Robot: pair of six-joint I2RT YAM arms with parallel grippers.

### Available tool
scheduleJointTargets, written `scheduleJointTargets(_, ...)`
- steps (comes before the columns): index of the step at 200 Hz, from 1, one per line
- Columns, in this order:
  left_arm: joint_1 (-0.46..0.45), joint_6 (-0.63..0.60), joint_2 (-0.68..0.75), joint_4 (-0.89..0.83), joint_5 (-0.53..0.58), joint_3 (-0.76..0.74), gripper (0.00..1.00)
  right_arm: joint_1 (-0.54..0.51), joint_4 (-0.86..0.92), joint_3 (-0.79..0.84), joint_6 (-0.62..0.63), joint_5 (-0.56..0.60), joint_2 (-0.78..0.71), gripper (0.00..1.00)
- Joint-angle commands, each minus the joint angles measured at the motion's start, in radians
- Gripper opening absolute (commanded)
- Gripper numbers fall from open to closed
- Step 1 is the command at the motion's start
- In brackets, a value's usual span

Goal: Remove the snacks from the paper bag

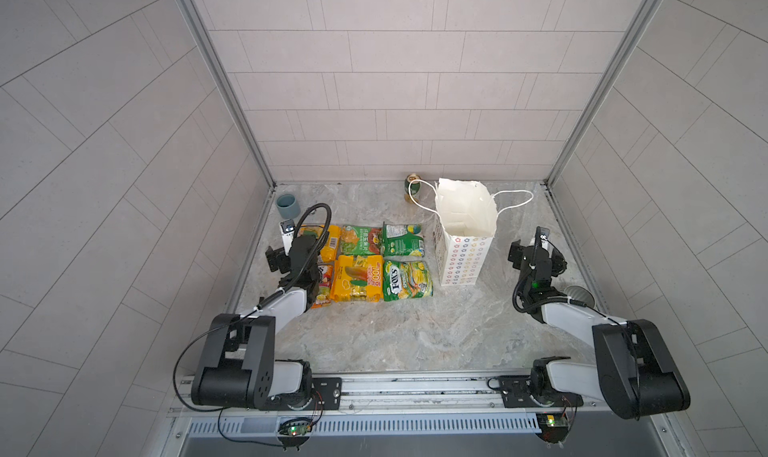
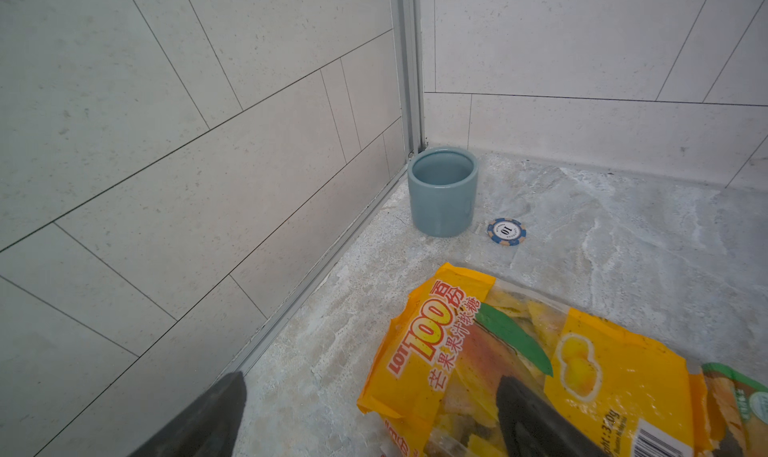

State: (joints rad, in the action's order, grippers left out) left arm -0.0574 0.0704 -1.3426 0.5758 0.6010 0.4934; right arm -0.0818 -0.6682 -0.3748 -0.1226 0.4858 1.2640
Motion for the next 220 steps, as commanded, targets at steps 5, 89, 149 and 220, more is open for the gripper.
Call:
scheduleJointTargets(5,0.006,0.028,-0.012,-0.089,-0.014,0.055,1.00,-0.040,-0.085,0.026,0.061,0.055,0.034,0.96)
scheduleJointTargets(89,0.014,0.023,-0.167,0.206,-0.233,-0.065,1.00,-0.062,-0.355,0.053,0.114,0.054,0.251,1.00)
scheduleJointTargets(149,-0.009,-0.059,-0.237,0.393,-0.354,-0.127,1.00,-0.053,-0.339,0.048,0.098,0.030,0.252,1.00)
scheduleJointTargets(220,-0.005,-0.061,-0.247,0.337,-0.378,-0.091,1.00,-0.051,-0.489,0.103,0.101,-0.015,0.319,1.00)
